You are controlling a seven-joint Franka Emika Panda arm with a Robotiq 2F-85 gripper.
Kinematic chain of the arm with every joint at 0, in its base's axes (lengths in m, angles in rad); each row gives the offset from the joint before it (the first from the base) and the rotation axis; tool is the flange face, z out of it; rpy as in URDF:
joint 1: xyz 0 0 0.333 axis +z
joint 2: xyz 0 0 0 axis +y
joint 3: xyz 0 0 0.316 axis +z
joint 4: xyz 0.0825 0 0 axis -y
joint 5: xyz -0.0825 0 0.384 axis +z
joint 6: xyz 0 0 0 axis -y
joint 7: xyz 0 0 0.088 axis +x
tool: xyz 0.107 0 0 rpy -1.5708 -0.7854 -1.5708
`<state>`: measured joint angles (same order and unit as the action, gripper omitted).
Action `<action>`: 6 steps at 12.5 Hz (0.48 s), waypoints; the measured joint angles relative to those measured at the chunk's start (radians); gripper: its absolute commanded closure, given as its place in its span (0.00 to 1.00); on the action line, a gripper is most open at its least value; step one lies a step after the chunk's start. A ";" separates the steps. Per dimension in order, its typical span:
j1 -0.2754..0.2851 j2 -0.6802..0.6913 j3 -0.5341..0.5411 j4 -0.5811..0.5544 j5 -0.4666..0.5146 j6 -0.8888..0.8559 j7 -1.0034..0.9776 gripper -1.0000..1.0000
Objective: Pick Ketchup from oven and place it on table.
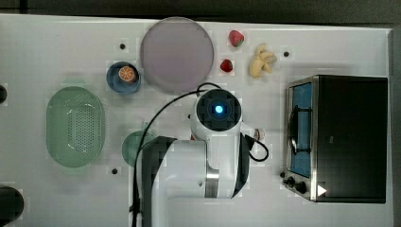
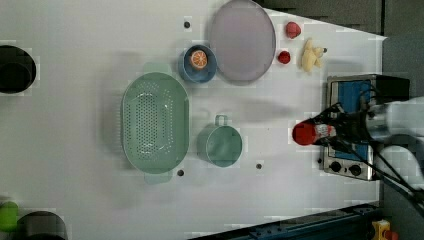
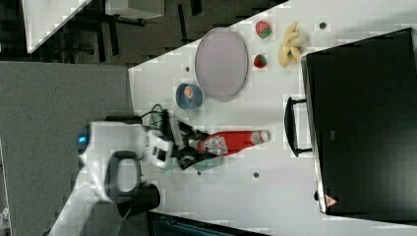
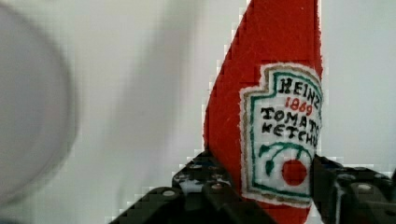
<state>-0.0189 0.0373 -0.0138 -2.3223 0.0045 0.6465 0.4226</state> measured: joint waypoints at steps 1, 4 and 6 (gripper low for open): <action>0.000 0.060 -0.009 -0.010 -0.010 0.087 0.016 0.50; -0.022 0.215 -0.009 -0.023 0.021 0.213 0.023 0.50; -0.019 0.305 -0.029 -0.033 -0.008 0.286 0.022 0.50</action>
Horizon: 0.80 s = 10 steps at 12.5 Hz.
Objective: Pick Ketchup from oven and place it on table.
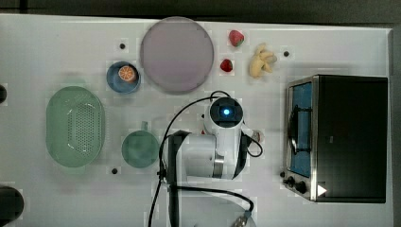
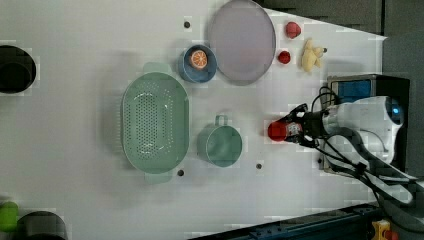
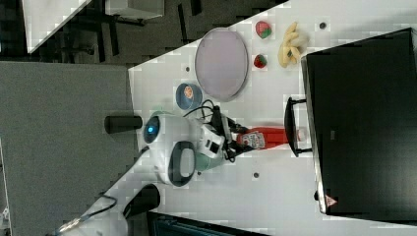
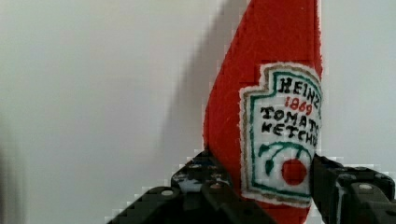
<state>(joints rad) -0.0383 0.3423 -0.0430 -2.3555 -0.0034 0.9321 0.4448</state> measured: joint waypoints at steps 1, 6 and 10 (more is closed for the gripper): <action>-0.001 0.017 0.000 -0.006 -0.002 0.004 0.000 0.50; -0.012 -0.044 0.043 0.014 0.028 0.047 0.003 0.11; -0.011 -0.109 0.053 0.070 -0.003 -0.067 0.003 0.00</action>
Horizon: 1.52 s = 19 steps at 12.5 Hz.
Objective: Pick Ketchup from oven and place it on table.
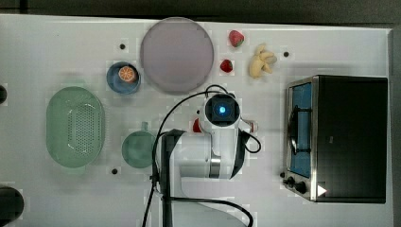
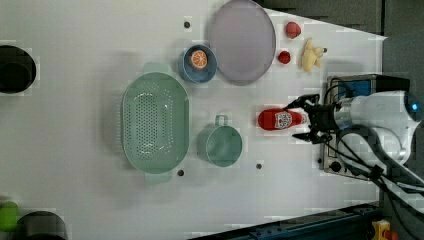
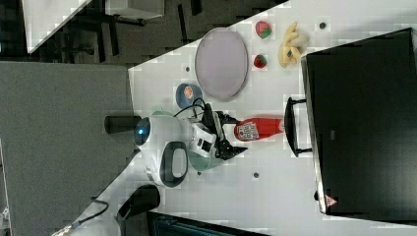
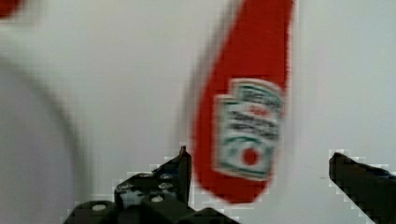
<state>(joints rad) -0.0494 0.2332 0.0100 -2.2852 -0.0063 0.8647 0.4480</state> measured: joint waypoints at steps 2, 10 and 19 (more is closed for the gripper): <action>0.001 -0.145 -0.023 0.029 0.005 -0.083 0.000 0.00; 0.009 -0.293 -0.028 0.463 -0.003 -0.705 0.003 0.00; 0.028 -0.340 -0.031 0.520 0.001 -0.765 0.003 0.00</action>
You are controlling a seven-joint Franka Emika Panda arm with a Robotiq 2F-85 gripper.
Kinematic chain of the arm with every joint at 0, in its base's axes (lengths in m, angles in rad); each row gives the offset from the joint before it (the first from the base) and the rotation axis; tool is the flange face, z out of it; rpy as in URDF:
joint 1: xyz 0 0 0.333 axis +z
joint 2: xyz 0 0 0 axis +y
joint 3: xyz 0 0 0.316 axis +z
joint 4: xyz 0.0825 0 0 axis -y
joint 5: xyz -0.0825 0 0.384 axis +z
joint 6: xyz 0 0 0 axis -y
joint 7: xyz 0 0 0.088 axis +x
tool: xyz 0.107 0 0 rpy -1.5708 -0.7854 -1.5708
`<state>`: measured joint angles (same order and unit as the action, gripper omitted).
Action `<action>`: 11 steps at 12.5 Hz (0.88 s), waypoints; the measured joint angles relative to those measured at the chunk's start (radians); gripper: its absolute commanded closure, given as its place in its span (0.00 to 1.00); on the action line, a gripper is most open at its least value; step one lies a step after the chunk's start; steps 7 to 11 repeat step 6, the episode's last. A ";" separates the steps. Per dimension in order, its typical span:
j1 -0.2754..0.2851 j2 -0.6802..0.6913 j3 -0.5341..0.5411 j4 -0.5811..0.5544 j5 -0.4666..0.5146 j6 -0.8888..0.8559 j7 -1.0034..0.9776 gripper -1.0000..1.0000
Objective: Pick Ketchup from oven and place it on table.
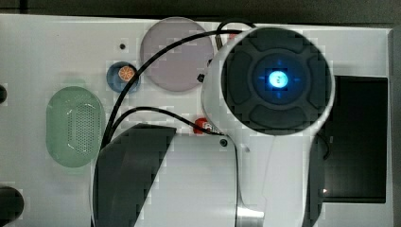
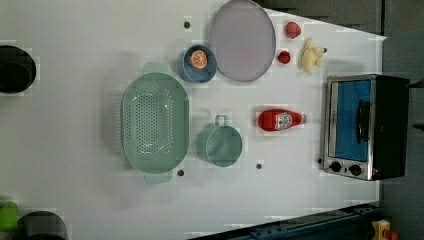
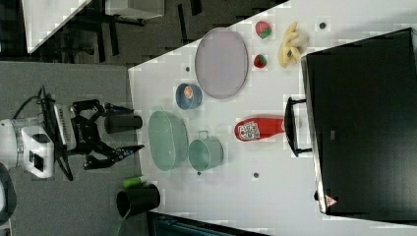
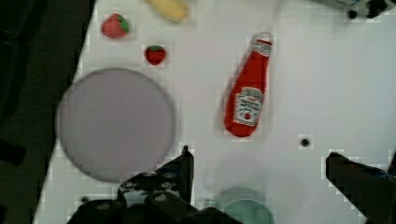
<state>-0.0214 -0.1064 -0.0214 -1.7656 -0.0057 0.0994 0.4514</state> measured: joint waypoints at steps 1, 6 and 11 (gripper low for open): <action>0.000 0.004 0.000 0.002 0.010 0.000 0.000 0.00; -0.015 0.013 -0.009 -0.011 0.021 0.029 0.000 0.00; -0.015 0.013 -0.009 -0.011 0.021 0.029 0.000 0.00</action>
